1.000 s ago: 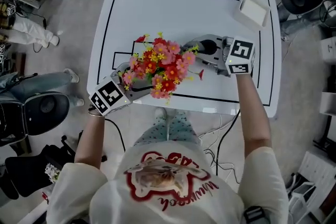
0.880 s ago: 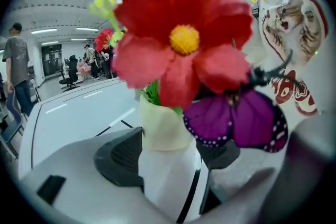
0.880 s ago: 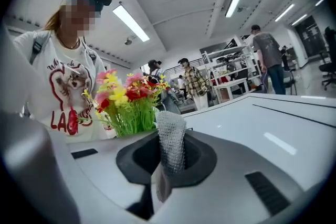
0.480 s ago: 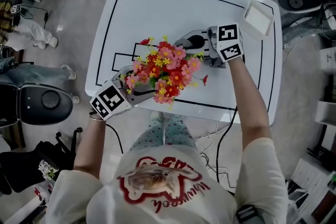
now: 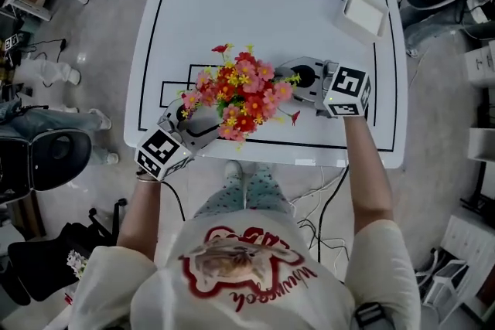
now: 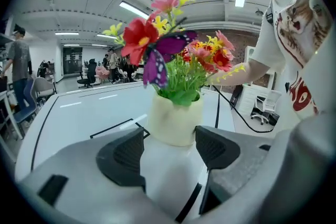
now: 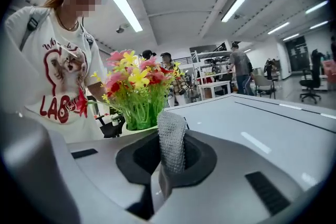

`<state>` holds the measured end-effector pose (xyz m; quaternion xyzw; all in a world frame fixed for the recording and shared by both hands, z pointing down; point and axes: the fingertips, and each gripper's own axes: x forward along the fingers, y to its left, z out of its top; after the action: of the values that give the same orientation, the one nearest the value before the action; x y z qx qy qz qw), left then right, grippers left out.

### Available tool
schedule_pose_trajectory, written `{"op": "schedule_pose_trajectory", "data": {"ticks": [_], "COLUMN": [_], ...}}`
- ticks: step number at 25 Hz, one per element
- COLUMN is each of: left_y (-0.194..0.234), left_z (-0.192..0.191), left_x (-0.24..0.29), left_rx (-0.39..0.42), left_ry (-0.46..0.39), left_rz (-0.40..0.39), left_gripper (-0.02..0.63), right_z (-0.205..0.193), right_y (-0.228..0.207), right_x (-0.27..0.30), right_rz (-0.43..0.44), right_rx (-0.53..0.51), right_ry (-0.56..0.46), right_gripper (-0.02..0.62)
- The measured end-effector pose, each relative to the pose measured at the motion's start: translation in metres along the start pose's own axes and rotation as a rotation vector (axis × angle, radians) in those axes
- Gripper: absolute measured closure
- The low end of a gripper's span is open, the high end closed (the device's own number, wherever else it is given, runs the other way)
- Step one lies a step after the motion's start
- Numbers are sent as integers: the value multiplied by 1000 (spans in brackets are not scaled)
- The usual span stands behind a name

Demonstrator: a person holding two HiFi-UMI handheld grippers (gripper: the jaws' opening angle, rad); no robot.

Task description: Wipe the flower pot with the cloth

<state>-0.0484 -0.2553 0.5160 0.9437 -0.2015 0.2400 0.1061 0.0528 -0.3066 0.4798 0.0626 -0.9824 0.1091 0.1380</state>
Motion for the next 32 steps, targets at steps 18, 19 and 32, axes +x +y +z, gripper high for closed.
{"op": "schedule_pose_trajectory", "data": {"ticks": [18,19,32], "left_y": [-3,-2,-12], "left_z": [-5,-6,-2], "left_x": [-3,-4,-1], "left_rx": [28,28,35], "left_ry": [-10,-11,-45], "left_rz": [15,18,82], "left_gripper": [291,291,291], "right_z": [-10,-9,-9], "right_y": [52,54,101], "right_x": [-10,-8,30], "right_rz": [-436,-443,-436], "right_rx": [40,44,51], "right_ry": [-72,-75,-98], "right_gripper": [577,577,575]}}
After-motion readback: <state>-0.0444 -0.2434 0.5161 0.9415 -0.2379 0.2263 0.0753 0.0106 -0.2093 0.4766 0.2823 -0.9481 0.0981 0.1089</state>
